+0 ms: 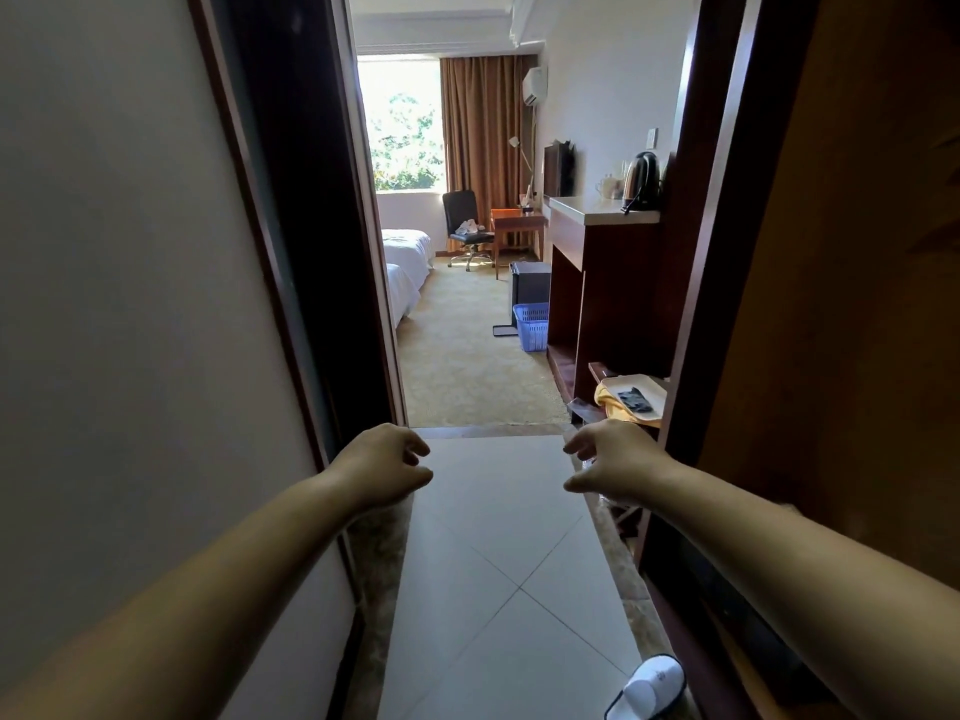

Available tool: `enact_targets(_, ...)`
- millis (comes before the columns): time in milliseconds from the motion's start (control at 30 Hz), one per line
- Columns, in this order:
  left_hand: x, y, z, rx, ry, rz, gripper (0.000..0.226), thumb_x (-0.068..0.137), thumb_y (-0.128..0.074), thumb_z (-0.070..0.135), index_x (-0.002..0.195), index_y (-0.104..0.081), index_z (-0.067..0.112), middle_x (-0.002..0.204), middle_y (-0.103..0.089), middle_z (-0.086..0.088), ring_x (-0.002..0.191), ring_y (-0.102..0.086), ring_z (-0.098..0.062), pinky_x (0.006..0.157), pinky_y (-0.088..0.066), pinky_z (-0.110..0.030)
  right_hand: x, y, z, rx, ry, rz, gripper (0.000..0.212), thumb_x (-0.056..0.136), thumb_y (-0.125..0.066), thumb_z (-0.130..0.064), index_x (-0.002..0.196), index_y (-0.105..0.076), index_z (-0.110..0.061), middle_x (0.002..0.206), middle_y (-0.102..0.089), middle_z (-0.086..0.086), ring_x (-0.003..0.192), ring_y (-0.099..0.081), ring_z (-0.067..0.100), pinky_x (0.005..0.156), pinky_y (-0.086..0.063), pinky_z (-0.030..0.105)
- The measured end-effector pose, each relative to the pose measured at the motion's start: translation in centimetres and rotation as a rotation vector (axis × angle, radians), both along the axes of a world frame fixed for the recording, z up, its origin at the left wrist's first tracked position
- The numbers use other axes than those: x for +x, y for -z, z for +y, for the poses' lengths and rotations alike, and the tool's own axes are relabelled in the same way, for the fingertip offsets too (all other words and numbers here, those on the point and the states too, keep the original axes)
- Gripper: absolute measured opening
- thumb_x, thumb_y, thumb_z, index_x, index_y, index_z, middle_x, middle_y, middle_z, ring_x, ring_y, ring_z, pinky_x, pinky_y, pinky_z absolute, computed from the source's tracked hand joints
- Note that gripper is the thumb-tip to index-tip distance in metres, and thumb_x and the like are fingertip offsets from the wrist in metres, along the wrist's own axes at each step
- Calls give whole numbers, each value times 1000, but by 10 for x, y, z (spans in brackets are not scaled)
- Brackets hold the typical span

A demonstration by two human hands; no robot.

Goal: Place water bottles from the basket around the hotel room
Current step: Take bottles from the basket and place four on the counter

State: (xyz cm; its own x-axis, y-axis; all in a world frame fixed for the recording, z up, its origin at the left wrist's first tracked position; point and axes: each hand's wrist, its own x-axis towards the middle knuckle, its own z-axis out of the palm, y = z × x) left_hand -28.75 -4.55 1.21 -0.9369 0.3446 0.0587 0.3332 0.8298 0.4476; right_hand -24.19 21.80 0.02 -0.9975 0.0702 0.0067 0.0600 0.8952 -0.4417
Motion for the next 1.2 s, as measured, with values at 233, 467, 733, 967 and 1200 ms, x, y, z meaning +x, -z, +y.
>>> enact_targets(233,-68,14,24,25,-12,-6,36,81,-64,23,116,-64,17,114,-68,1,95,-62,-11,84,-47,-22,-67,9,15,-44,12,2,49,73,-78,-28,117,-63,-17,118,-65,3,103,-62,17,89,-54,35)
enact_targets(467,-155,23,65,18,-45,-39,39,79,-66,25,117,-63,18,113,-67,1,88,-60,-8,82,-48,-23,-159,11,60,-92,8,17,59,70,-81,-24,124,-58,-16,116,-66,7,97,-63,17,84,-54,31)
enact_targets(733,-253,23,128,18,-70,-76,42,77,-69,26,117,-63,17,112,-68,0,93,-63,-11,89,-51,-28,-254,14,126,-83,-18,-15,69,70,-81,-23,132,-50,-21,124,-62,7,104,-60,17,85,-52,28)
enact_targets(967,-320,26,153,26,-92,-69,44,78,-68,26,120,-60,17,112,-67,0,93,-63,-12,89,-52,-29,-325,19,159,-76,-7,-10,68,68,-82,-24,130,-53,-21,122,-64,6,105,-62,19,93,-52,35)
enact_targets(1200,-403,30,149,11,-87,-74,48,78,-69,26,123,-58,19,116,-64,1,100,-61,-13,92,-51,-30,-411,24,150,-49,-51,4,67,71,-80,-23,131,-52,-20,127,-62,4,110,-60,16,93,-51,32)
